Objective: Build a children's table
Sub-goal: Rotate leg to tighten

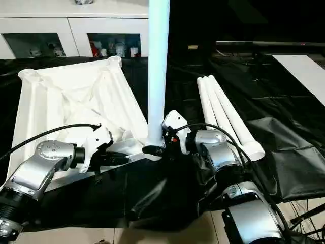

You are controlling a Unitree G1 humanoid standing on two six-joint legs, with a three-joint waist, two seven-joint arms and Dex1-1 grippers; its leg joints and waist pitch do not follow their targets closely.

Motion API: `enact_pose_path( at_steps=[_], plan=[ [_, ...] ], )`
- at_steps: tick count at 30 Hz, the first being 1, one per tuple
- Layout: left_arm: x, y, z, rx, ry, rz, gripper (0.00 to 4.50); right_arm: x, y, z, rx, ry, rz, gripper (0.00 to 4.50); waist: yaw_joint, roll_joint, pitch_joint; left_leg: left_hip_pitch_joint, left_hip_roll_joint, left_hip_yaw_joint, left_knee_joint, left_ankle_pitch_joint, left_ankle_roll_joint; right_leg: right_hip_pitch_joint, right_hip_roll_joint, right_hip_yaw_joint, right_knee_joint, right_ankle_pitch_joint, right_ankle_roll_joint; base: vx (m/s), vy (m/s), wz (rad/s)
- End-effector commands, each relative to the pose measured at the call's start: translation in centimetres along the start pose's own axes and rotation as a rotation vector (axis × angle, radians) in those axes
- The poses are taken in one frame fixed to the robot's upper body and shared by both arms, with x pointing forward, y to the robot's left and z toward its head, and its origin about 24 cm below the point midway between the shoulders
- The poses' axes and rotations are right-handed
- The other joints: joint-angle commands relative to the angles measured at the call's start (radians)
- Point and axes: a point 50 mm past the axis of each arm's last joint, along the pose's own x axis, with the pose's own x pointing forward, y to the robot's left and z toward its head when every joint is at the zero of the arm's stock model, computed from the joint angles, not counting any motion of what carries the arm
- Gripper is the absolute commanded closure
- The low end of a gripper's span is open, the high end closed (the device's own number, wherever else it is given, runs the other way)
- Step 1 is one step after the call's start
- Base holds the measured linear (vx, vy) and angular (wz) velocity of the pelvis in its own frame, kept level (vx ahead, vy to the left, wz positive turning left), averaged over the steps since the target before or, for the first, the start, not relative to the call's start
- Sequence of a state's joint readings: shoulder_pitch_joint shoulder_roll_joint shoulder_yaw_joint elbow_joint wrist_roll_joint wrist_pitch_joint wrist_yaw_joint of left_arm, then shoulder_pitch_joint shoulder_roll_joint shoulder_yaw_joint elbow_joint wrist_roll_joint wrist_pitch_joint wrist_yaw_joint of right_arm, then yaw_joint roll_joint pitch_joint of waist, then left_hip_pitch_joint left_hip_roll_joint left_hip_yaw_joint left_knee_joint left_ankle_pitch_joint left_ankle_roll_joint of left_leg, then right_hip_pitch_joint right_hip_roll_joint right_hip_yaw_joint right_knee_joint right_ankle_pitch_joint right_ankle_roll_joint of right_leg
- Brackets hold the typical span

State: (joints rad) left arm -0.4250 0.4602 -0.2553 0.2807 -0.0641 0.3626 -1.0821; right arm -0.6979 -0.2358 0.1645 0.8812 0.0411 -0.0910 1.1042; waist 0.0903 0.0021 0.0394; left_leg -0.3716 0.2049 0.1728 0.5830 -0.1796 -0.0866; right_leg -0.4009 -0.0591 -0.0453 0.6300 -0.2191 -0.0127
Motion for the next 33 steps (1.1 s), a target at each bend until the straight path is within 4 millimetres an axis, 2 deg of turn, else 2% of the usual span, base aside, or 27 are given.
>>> enact_pose_path(
  at_steps=[1,2,3,6,9,13,15,16,17,18,20,21,23,24,25,26,28,29,30,31,33],
  plan=[
    [0.5,-0.6,-0.4,-0.01,0.01,-0.055,4.5,0.1,0.2,-0.3,0.007,0.0,0.009,1.03,-0.001,-0.003,-0.059,0.008,0.025,0.001,-0.054,-0.101,0.085,0.057,-0.067,0.039,-0.057,0.056,-0.269,0.0,0.0,0.0],
    [0.5,-0.6,-0.4,-0.01,0.013,-0.054,4.5,0.1,0.2,-0.3,0.01,-0.001,0.008,1.03,0.0,-0.001,-0.059,0.008,0.025,0.0,-0.054,-0.101,0.084,0.057,-0.067,0.039,-0.058,0.057,-0.269,0.0,0.0,0.0],
    [0.4,-0.7,-0.4,-0.009,0.016,-0.055,4.5,0.2,0.3,-0.4,0.009,0.001,0.009,1.29,0.0,0.001,-0.06,0.008,0.025,0.0,-0.054,-0.099,0.084,0.057,-0.067,0.039,-0.057,0.062,-0.27,0.0,0.0,0.0],
    [0.4,-0.7,-0.5,-0.009,0.021,-0.055,4.5,0.3,0.3,-0.6,0.012,0.006,0.003,1.39,0.0,-0.003,-0.06,0.007,0.025,0.0,-0.054,-0.1,0.083,0.058,-0.067,0.039,-0.056,0.066,-0.27,0.0,0.0,0.0],
    [0.3,-0.5,-0.6,-0.013,0.025,-0.048,4.5,0.4,0.3,-0.8,0.03,0.011,-0.012,1.7,0.0,-0.002,-0.059,0.009,0.025,0.0,-0.054,-0.102,0.082,0.056,-0.067,0.039,-0.056,0.058,-0.27,0.0,0.0,0.0],
    [0.8,-0.3,-0.6,-0.034,0.024,-0.01,4.5,0.9,0.0,-1.5,0.094,0.015,-0.149,1.81,-0.003,-0.003,-0.054,0.01,0.025,-0.001,-0.059,-0.134,0.064,0.054,-0.07,0.04,-0.063,-0.005,-0.262,0.0,0.0,0.0],
    [0.9,-0.2,-0.6,-0.038,0.022,-0.001,4.5,0.9,-0.1,-1.6,0.107,0.011,-0.174,1.82,-0.007,-0.006,-0.052,0.011,0.026,-0.004,-0.065,-0.162,0.041,0.055,-0.073,0.041,-0.07,-0.076,-0.244,0.0,0.0,0.0],
    [1.4,-0.1,-0.5,-0.046,0.021,0.03,4.5,1.3,-0.1,-1.8,0.18,-0.03,-0.251,1.82,-0.008,-0.009,-0.051,0.011,0.026,-0.003,-0.066,-0.171,0.034,0.055,-0.073,0.042,-0.072,-0.094,-0.237,0.0,0.0,0.0],
    [1.6,0.1,-0.4,-0.053,0.017,0.048,4.5,1.5,-0.1,-2.0,0.211,-0.045,-0.28,1.83,-0.008,-0.006,-0.05,0.013,0.026,-0.005,-0.068,-0.175,0.028,0.053,-0.073,0.042,-0.073,-0.105,-0.234,0.0,0.0,0.0],
    [2.0,0.1,-0.2,-0.061,0.012,0.068,4.5,1.7,-0.1,-2.3,0.254,-0.054,-0.324,1.83,-0.009,-0.007,-0.051,0.013,0.025,-0.005,-0.068,-0.182,0.021,0.054,-0.075,0.042,-0.074,-0.116,-0.23,0.0,0.0,0.0],
    [3.2,0.3,0.1,-0.081,0.008,0.128,4.5,2.4,0.1,-3.2,0.349,-0.057,-0.446,1.83,-0.01,-0.008,-0.05,0.016,0.025,-0.004,-0.069,-0.191,0.014,0.05,-0.073,0.044,-0.077,-0.127,-0.224,0.0,0.0,0.0],
    [3.6,0.4,0.1,-0.085,0.01,0.148,4.5,2.6,0.2,-3.6,0.381,-0.054,-0.489,1.83,-0.008,-0.005,-0.048,0.02,0.026,-0.005,-0.071,-0.206,0.004,0.047,-0.074,0.045,-0.081,-0.15,-0.22,0.0,0.0,0.0],
    [4.4,0.5,0.4,-0.096,0.007,0.193,4.5,2.8,0.3,-4.2,0.435,-0.036,-0.579,1.83,-0.007,-0.005,-0.043,0.022,0.024,-0.005,-0.075,-0.25,-0.006,0.045,-0.075,0.045,-0.088,-0.222,-0.203,0.0,0.0,0.0],
    [4.8,0.5,0.5,-0.107,0.006,0.215,4.5,2.9,0.3,-4.5,0.458,-0.025,-0.623,1.83,-0.007,-0.003,-0.036,0.03,0.024,-0.006,-0.079,-0.304,-0.016,0.039,-0.076,0.045,-0.099,-0.304,-0.188,0.0,0.0,0.0],
    [4.8,0.5,0.5,-0.107,0.006,0.215,4.5,2.9,0.3,-4.5,0.458,-0.025,-0.623,1.83,-0.008,-0.004,-0.035,0.033,0.024,-0.008,-0.081,-0.325,-0.022,0.039,-0.078,0.045,-0.102,-0.342,-0.179,0.0,0.0,0.0],
    [5.9,0.6,0.8,-0.123,0.006,0.267,4.5,3.3,0.4,-5.0,0.534,-0.008,-0.733,1.83,-0.006,-0.002,-0.039,0.035,0.026,-0.011,-0.081,-0.338,-0.027,0.039,-0.08,0.047,-0.103,-0.356,-0.171,0.0,0.0,0.0],
    [6.6,0.5,1.0,-0.122,0.007,0.295,4.5,3.7,0.4,-5.1,0.586,-0.009,-0.81,1.83,-0.002,-0.002,-0.039,0.044,0.025,-0.009,-0.082,-0.355,-0.036,0.028,-0.075,0.049,-0.105,-0.341,-0.168,0.0,0.0,0.0],
    [6.8,0.5,1.1,-0.122,0.007,0.301,4.5,3.8,0.4,-5.1,0.596,-0.009,-0.825,1.83,-0.003,-0.001,-0.04,0.041,0.025,-0.01,-0.083,-0.36,-0.037,0.03,-0.076,0.049,-0.104,-0.343,-0.165,0.0,0.0,0.0],
    [7.2,0.5,1.2,-0.125,0.003,0.313,4.5,4.2,0.6,-5.0,0.637,-0.017,-0.861,1.83,-0.004,-0.004,-0.04,0.033,0.024,-0.013,-0.086,-0.358,-0.038,0.036,-0.076,0.048,-0.103,-0.341,-0.156,0.0,0.0,0.0],
    [7.5,0.4,1.4,-0.128,-0.001,0.317,4.5,4.5,0.7,-4.9,0.661,-0.021,-0.891,1.83,-0.004,-0.005,-0.04,0.037,0.025,-0.013,-0.087,-0.369,-0.036,0.03,-0.076,0.048,-0.106,-0.348,-0.147,0.0,0.0,0.0],
    [7.9,0.2,1.5,-0.127,-0.007,0.311,4.5,5.2,0.9,-4.6,0.689,-0.03,-0.909,1.83,-0.003,-0.005,-0.039,0.039,0.024,-0.014,-0.088,-0.39,-0.039,0.027,-0.078,0.049,-0.109,-0.37,-0.137,0.0,0.0,0.0]
  ],
)
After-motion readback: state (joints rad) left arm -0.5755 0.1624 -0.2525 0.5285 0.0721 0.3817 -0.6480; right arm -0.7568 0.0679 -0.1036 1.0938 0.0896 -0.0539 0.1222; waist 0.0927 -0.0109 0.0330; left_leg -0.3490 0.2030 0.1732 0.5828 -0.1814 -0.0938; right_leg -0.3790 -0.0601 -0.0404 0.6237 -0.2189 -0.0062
